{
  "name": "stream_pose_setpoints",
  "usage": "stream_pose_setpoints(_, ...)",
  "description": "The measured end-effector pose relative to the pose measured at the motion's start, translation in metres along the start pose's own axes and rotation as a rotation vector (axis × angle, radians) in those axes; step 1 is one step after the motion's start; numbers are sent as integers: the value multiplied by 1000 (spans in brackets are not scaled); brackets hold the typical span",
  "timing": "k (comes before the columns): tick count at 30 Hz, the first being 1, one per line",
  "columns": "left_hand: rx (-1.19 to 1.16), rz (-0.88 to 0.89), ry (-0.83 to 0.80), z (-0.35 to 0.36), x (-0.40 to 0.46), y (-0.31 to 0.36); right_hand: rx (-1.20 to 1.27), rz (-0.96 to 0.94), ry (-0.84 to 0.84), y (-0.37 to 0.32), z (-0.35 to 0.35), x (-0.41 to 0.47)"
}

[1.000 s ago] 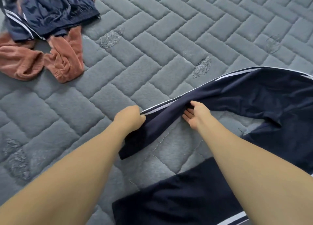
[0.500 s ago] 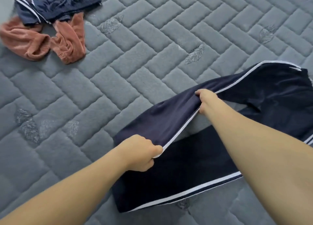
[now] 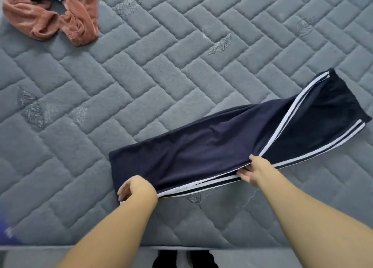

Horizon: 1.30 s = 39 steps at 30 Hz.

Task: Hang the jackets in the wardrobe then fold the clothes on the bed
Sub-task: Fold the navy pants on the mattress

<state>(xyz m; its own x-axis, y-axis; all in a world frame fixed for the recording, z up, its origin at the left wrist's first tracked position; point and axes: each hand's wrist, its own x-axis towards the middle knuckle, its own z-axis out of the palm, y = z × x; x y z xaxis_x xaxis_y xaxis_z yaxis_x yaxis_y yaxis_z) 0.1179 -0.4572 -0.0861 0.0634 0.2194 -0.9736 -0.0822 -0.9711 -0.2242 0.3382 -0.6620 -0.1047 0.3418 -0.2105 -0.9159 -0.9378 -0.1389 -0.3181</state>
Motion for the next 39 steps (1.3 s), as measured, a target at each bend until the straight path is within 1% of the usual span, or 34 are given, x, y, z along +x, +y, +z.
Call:
stream_pose_setpoints(1, 27, -34, -72, 3, 2, 3, -55, 59, -21, 6, -5, -9)
stream_pose_setpoints(2, 60, -54, -85, 2, 4, 7, -131, 67, -38, 7, -12, -2)
stream_pose_setpoints(3, 80, -48, -59, -4, 4, 11, -148, 68, -69, 4, -17, -8)
stream_pose_setpoints(4, 54, -22, 8, -13, 5, 15, -176, 43, -71, -3, -23, -5)
stream_pose_setpoints(5, -33, 18, 122, -26, 3, 21, -202, 7, -58, -13, -26, -9)
stream_pose_setpoints(6, -149, 67, 280, -43, 0, 27, -204, -36, -73, -25, -31, -7)
stream_pose_setpoints(8, -331, 158, 617, -81, -9, 44, -208, -117, -49, -54, -40, -5)
stream_pose_setpoints(9, -381, 189, 715, -105, -12, 57, -197, -149, -34, -70, -47, -1)
stream_pose_setpoints(11, -459, 230, 778, -142, -17, 79, -199, -205, -30, -99, -53, 7)
stream_pose_setpoints(13, -552, 246, 817, -183, -17, 110, -228, -272, 2, -132, -60, 28)
stream_pose_setpoints(15, -655, 247, 890, -222, -12, 140, -245, -346, 58, -162, -64, 51)
stream_pose_setpoints(17, -814, 219, 951, -258, -5, 167, -237, -397, 89, -190, -62, 77)
stream_pose_setpoints(19, -1041, 188, 977, -289, 5, 185, -233, -429, 93, -212, -61, 100)
stream_pose_setpoints(20, -1099, 168, 991, -300, 8, 191, -238, -448, 98, -222, -59, 111)
stream_pose_setpoints(21, -1076, 149, 1029, -307, 11, 195, -244, -467, 107, -232, -59, 119)
stream_pose_setpoints(22, -957, 146, 1088, -308, 13, 198, -246, -481, 117, -241, -59, 124)
stream_pose_setpoints(24, -594, 214, 1166, -303, 14, 205, -259, -492, 155, -258, -65, 132)
stream_pose_setpoints(25, -450, 254, 1144, -299, 12, 207, -268, -477, 165, -264, -71, 133)
stream_pose_setpoints(27, -328, 289, 1030, -294, 6, 212, -282, -434, 163, -272, -89, 137)
stream_pose_setpoints(29, -287, 243, 920, -304, -4, 215, -303, -422, 178, -278, -112, 148)
stream_pose_setpoints(30, -294, 211, 896, -313, -9, 217, -314, -432, 200, -282, -124, 154)
stream_pose_setpoints(33, -363, 90, 949, -348, -17, 235, -296, -489, 261, -299, -155, 169)
stream_pose_setpoints(35, -430, 45, 990, -374, -16, 248, -263, -534, 280, -312, -173, 178)
stream_pose_setpoints(36, -455, 44, 997, -384, -13, 255, -227, -556, 262, -318, -182, 183)
stream_pose_setpoints(37, -459, 53, 1001, -391, -9, 261, -163, -567, 209, -324, -191, 186)
stream_pose_setpoints(39, -422, 77, 1023, -398, -3, 269, 15, -516, 96, -336, -209, 189)
